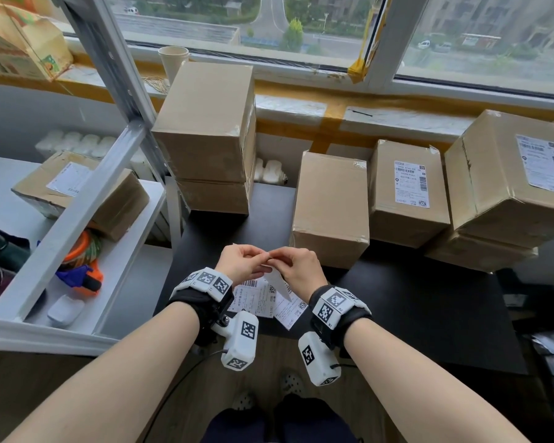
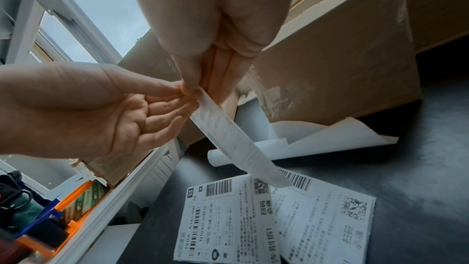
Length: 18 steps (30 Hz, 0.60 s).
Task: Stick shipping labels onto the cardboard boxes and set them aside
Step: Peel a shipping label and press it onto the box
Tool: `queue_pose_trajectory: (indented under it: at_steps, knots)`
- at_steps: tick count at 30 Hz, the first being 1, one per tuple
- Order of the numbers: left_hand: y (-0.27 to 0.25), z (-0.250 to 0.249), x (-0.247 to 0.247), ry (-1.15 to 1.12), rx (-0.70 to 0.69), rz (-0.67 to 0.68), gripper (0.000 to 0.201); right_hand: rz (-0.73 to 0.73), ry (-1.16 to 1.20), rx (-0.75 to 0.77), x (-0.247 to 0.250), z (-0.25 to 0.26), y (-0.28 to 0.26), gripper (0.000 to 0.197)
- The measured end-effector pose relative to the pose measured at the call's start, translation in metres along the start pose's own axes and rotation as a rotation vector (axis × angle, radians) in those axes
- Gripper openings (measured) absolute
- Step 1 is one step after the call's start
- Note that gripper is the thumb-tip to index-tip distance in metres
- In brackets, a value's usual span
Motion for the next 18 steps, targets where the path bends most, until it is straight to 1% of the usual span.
queue_pose_trajectory:
  at_steps: [3,6,10,12,14,16,18]
  knots:
    - [0.001,-0.001,-0.002,0.013,-0.016,0.014,0.007,0.001,0.072,-0.059,0.000,-0.004,0.000,0.016]
    - [0.002,0.000,-0.003,0.042,-0.024,0.035,0.007,0.009,0.207,-0.177,-0.003,-0.015,0.001,0.015]
    - [0.002,0.003,-0.002,0.055,-0.025,0.048,0.006,0.018,0.264,-0.248,-0.009,-0.023,0.003,0.004]
    - [0.002,0.005,-0.001,0.049,-0.006,0.044,0.007,0.008,0.270,-0.283,-0.011,-0.026,0.004,0.010]
    - [0.003,0.008,0.004,0.045,0.029,0.008,0.011,-0.027,0.267,-0.319,-0.010,-0.030,0.006,0.017]
    - [0.004,0.012,0.009,0.056,0.070,-0.031,0.017,-0.061,0.251,-0.338,-0.008,-0.034,0.008,0.019]
    - [0.006,0.016,0.010,0.051,0.115,-0.042,0.020,-0.064,0.242,-0.338,-0.009,-0.035,0.008,0.019]
Point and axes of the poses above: each hand's wrist, its own y-axis towards the middle knuckle, its own x-axis out of the back of the hand, z = x × y, the point moved 10 cm from there along y, towards the middle knuckle, and after that the axes turned 14 degrees about -z, right-handed, at the moved point
